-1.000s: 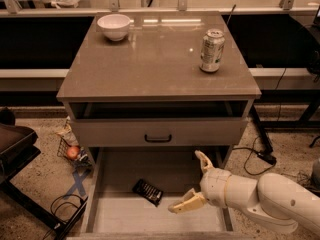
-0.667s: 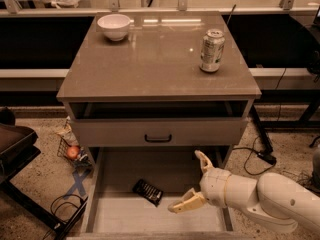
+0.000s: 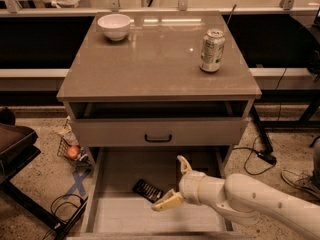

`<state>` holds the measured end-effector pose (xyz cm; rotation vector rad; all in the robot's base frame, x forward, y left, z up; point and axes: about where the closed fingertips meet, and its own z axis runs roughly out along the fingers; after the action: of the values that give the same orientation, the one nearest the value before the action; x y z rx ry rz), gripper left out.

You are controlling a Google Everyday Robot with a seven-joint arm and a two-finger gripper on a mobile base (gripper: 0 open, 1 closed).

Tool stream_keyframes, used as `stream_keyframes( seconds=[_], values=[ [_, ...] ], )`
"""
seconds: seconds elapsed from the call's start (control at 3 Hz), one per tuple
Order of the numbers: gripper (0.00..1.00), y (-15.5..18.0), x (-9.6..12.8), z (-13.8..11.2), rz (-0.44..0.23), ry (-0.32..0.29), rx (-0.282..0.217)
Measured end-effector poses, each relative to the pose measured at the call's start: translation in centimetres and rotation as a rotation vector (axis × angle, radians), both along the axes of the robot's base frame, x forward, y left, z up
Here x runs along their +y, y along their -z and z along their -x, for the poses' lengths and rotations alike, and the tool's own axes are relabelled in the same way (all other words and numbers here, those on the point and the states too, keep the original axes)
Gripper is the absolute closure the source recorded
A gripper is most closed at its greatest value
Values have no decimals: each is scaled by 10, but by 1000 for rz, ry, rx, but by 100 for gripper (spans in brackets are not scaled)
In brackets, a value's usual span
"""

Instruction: Pick rxbar chocolate from middle drawer and place on counter

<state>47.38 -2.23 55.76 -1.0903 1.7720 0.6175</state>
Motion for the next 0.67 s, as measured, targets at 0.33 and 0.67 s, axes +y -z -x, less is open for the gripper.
stream_keyframes(
  seconds=[0.33,0.67],
  values=[
    [0,57,32,-23,21,-5,1],
    [0,85,46,-34,41,-3,-4]
  ],
)
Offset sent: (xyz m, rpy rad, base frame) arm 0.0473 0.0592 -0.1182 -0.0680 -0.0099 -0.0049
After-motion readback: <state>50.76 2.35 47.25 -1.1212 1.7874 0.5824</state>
